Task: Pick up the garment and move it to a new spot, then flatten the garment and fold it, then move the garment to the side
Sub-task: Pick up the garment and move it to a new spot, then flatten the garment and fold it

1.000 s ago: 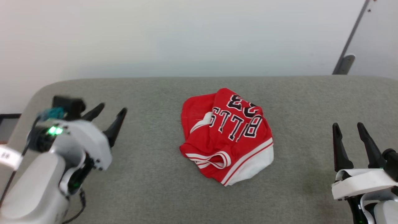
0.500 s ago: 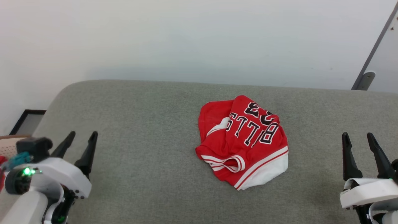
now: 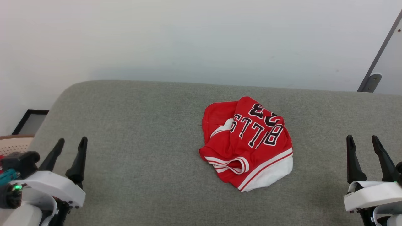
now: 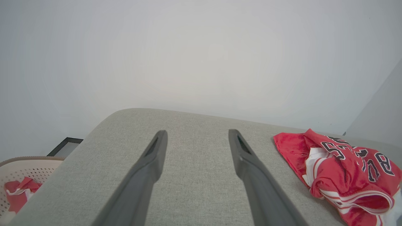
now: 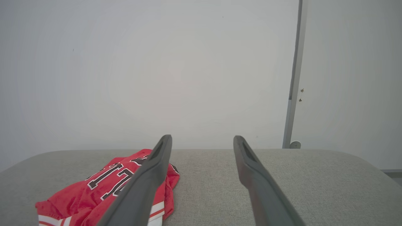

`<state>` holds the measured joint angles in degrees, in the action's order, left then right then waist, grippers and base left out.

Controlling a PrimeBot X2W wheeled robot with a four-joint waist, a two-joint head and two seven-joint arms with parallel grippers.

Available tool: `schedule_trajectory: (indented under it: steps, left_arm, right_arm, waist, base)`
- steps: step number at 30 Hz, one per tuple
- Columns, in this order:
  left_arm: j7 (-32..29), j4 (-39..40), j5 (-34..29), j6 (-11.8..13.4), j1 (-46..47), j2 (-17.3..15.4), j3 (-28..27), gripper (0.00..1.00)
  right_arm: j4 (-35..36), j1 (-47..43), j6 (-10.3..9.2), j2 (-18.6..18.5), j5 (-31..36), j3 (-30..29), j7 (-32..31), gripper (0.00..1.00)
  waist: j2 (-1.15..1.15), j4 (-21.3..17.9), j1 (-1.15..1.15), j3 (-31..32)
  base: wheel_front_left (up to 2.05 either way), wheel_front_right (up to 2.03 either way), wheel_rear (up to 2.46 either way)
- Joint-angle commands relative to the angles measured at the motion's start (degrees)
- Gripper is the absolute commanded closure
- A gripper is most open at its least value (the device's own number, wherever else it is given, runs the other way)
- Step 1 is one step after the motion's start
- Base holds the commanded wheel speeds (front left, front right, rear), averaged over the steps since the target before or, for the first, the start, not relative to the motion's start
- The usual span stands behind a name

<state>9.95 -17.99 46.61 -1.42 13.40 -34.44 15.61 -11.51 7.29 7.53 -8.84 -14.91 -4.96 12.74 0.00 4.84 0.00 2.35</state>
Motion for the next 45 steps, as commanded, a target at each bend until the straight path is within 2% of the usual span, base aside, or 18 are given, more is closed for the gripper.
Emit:
schedule_trajectory:
  steps: [1, 6, 15, 27, 36, 43, 44, 45]
  left_arm:
    - [0.31, 0.21, 0.19, 0.45, -0.80, -0.24, -0.22, 0.00]
    - [0.50, 1.25, 0.22, 0.83, -1.13, -0.68, -0.51, 0.00]
    - [1.44, 3.48, -0.96, 1.39, -1.73, -1.18, -0.15, 0.00]
    - [2.68, 4.81, -2.54, 0.99, 0.96, 0.80, 1.40, 0.00]
    - [3.88, 2.76, -3.61, -0.02, 3.64, 2.98, 2.53, 0.00]
    - [4.45, 1.23, -4.10, -0.64, 5.03, 3.96, 2.47, 0.00]
    - [4.52, 1.06, -4.16, -0.75, 5.16, 4.04, 2.46, 0.00]
    - [4.61, 0.88, -4.19, -0.79, 5.21, 4.11, 2.43, 0.00]
  right_arm:
    - [0.22, -1.00, -0.08, 0.02, 0.59, -0.10, -0.15, 0.00]
    - [0.45, -0.84, -0.08, 0.26, 0.32, 0.05, -0.70, 0.00]
    - [-0.81, 0.10, -0.08, -0.48, -1.30, 4.74, -4.83, 0.00]
    - [-6.45, 3.65, -0.08, -2.50, -3.37, 9.40, -16.39, 0.00]
    - [-12.36, 6.21, -0.08, -1.69, -2.52, 8.14, -26.28, 0.00]
    - [-17.23, 7.71, -0.07, -0.45, -1.23, 8.62, -30.87, 0.00]
    - [-17.64, 7.92, -0.07, -0.38, -1.24, 9.26, -31.38, 1.00]
    - [-17.87, 8.03, -0.05, -0.27, -1.34, 9.65, -31.97, 1.00]
  waist:
    - [0.00, 0.02, 0.00, -0.05]
    - [0.00, 0.30, 0.00, -0.33]
    - [0.00, 2.15, 0.00, -1.50]
    - [0.00, 7.27, 0.00, -7.59]
    - [0.00, 9.64, 0.00, -10.52]
    - [0.00, 10.25, 0.00, -11.31]
    - [0.00, 10.25, 0.00, -11.36]
    - [0.00, 10.22, 0.00, -11.40]
  base:
    - [0.00, 0.00, 0.00]
    - [0.00, 0.00, 0.00]
    - [0.00, 0.00, 0.00]
    - [0.00, 0.00, 0.00]
    - [0.00, 0.00, 0.00]
    - [0.00, 0.00, 0.00]
    - [0.00, 0.00, 0.00]
    - [0.00, 0.00, 0.00]
